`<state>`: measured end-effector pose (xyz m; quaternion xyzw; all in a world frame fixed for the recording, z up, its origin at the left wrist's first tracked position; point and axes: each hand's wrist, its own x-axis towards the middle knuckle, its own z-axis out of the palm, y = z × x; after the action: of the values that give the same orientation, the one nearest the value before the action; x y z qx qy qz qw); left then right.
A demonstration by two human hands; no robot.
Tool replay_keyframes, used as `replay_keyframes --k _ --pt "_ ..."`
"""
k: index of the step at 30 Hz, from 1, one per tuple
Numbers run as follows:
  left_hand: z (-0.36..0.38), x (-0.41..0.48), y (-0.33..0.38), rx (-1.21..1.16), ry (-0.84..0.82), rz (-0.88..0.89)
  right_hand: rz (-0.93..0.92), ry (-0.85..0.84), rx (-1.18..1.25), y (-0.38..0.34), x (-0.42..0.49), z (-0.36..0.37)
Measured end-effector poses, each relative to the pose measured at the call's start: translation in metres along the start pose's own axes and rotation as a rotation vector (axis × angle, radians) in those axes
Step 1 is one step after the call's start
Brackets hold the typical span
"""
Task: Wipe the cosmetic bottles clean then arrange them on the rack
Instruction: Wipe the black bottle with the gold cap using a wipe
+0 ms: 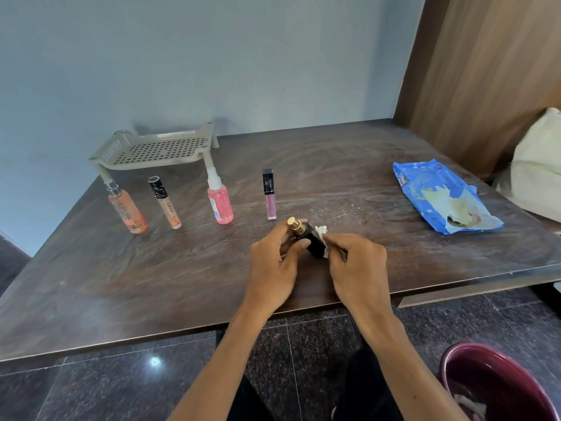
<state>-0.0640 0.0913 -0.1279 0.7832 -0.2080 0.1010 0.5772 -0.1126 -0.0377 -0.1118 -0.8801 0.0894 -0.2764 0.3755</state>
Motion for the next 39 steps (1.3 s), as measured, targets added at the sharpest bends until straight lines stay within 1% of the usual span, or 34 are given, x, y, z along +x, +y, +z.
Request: replay_keyframes --k 5,8,13,15,19,22,25,28,34,37,39 --pt "0.000 0.000 0.001 -0.002 -0.011 -0.011 -0.084 0.001 0.084 -0.030 0.007 0.001" --pt "-0.001 -0.001 0.002 -0.011 -0.016 -0.022 -0.133 0.018 0.051 -0.026 0.006 0.006" --pt "0.000 0.000 0.000 0.009 -0.007 -0.005 -0.013 0.009 -0.014 0.005 -0.003 0.001" --pt "0.001 0.000 0.001 0.013 -0.007 0.001 -0.027 0.000 -0.010 0.003 -0.001 -0.001" --pt "0.000 -0.001 0.001 -0.004 -0.015 -0.005 -0.123 -0.008 0.052 -0.021 0.005 -0.001" --pt "-0.001 -0.001 0.001 -0.025 -0.018 -0.008 -0.140 0.009 0.077 -0.022 0.004 0.002" --pt "-0.001 0.000 -0.001 -0.022 -0.018 -0.005 -0.099 0.032 0.029 -0.006 -0.001 0.003" --pt "0.000 0.000 -0.001 -0.001 -0.009 0.001 -0.055 0.012 -0.013 0.005 -0.002 0.002" --pt "-0.001 0.000 -0.001 -0.009 -0.020 -0.005 -0.169 -0.001 0.019 -0.026 0.006 0.003" --pt "-0.001 0.000 -0.001 -0.035 -0.020 -0.013 -0.160 0.016 0.015 -0.018 0.004 0.007" --pt "-0.001 0.000 -0.002 -0.029 -0.020 -0.015 -0.116 0.020 -0.005 -0.004 0.000 0.007"
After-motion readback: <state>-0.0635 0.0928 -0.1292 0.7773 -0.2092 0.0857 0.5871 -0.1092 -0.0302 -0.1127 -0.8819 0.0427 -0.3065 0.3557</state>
